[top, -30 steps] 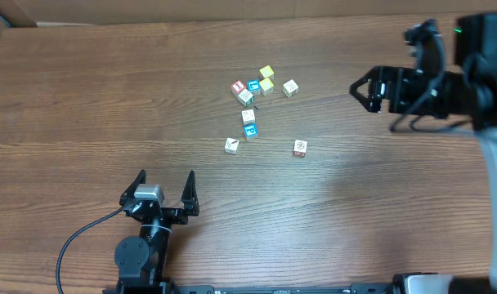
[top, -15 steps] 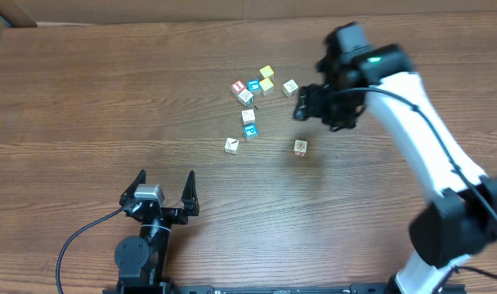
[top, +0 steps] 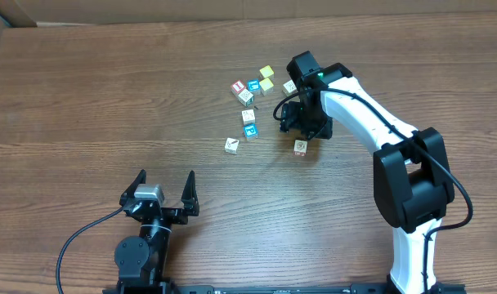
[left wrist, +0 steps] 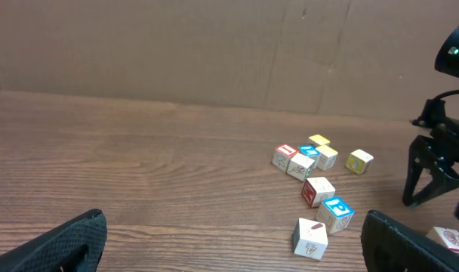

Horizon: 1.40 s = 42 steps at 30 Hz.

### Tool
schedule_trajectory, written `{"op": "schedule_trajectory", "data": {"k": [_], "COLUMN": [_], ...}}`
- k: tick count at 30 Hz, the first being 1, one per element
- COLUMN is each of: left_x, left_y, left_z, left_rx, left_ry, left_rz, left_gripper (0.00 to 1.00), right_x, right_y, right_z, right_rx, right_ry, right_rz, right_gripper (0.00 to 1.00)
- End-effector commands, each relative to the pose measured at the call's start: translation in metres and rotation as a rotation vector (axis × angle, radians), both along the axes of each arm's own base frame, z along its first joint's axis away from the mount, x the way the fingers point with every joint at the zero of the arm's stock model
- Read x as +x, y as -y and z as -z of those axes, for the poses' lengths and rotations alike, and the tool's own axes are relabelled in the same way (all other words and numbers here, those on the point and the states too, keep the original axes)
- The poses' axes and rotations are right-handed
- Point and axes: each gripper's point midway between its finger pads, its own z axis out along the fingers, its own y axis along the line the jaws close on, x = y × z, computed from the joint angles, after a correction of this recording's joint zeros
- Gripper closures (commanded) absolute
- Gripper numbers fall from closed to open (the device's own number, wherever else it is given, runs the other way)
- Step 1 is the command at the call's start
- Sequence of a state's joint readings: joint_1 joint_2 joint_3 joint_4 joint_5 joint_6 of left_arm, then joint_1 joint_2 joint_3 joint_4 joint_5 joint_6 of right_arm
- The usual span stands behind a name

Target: Flip 3 blocks

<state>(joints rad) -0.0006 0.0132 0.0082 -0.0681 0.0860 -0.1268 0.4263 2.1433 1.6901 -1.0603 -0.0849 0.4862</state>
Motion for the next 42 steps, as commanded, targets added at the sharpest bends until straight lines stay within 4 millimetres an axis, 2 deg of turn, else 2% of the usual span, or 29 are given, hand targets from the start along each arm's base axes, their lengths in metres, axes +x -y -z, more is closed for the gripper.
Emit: {"op": "schedule_trajectory", "data": {"k": [1, 3, 4, 7, 9, 10, 11, 15, 19, 22, 27, 31, 34, 37, 39, 41, 42], "left_x": [0.000, 0.000, 0.000, 0.000, 0.000, 0.000, 0.000, 0.000, 0.000, 0.000, 0.000, 0.000, 0.000, 0.000, 0.000, 0.000, 0.000], "left_y": [0.001, 0.001, 0.001, 0.001, 0.001, 0.001, 0.001, 0.001, 0.001, 0.001, 0.001, 0.001, 0.001, 0.001, 0.001, 0.001, 0.001], "left_z": [0.001, 0.001, 0.001, 0.001, 0.001, 0.001, 0.001, 0.001, 0.001, 0.001, 0.001, 0.001, 0.001, 0.001, 0.001, 0.001, 0.001], "left_rx": [0.016, 0.016, 0.016, 0.016, 0.016, 0.016, 0.016, 0.016, 0.016, 0.016, 0.016, 0.016, 0.016, 0.016, 0.016, 0.016, 0.016], "left_ry": [0.003, 0.003, 0.003, 0.003, 0.003, 0.003, 0.003, 0.003, 0.003, 0.003, 0.003, 0.003, 0.003, 0.003, 0.003, 0.003, 0.003], "left_rz": [0.007, 0.007, 0.007, 0.007, 0.007, 0.007, 0.007, 0.007, 0.007, 0.007, 0.007, 0.007, 0.007, 0.007, 0.007, 0.007, 0.007], "left_gripper": [0.00, 0.00, 0.00, 0.00, 0.00, 0.00, 0.00, 0.00, 0.00, 0.00, 0.00, 0.00, 0.00, 0.00, 0.00, 0.00, 0.00], "right_x": [0.005, -0.002, -0.011, -0.020, -0.021, -0.024, -0.026, -0.028, -0.026, -0.030, -0.064, -0.084, -0.097, -0.115, -0.123, -0.126, -0.125], "right_y": [0.001, 0.002, 0.005, 0.007, 0.006, 0.006, 0.007, 0.004, -0.009, -0.012, -0.014, -0.020, -0.028, -0.036, -0.033, -0.027, -0.024], "right_z": [-0.002, -0.001, 0.001, 0.013, 0.023, 0.029, 0.031, 0.028, -0.001, -0.035, -0.087, -0.111, -0.113, -0.101, -0.090, -0.079, -0.074], "right_rx": [-0.007, -0.019, -0.036, -0.057, -0.054, -0.055, -0.058, -0.040, 0.020, 0.027, 0.022, 0.028, 0.021, -0.007, -0.065, -0.135, -0.159], "right_ry": [0.024, -0.001, -0.031, -0.048, -0.042, -0.043, -0.050, -0.057, -0.062, -0.058, -0.065, -0.047, -0.066, -0.106, -0.115, -0.098, -0.087], "right_rz": [0.007, 0.002, -0.002, -0.010, -0.013, -0.016, -0.013, -0.012, -0.026, -0.053, -0.098, -0.116, -0.120, -0.118, -0.104, -0.075, -0.064], "right_gripper": [0.39, 0.44, 0.44, 0.40, 0.43, 0.58, 0.67, 0.88, 0.87, 0.85, 0.86, 0.86, 0.87, 0.89, 0.88, 0.77, 0.55]}}
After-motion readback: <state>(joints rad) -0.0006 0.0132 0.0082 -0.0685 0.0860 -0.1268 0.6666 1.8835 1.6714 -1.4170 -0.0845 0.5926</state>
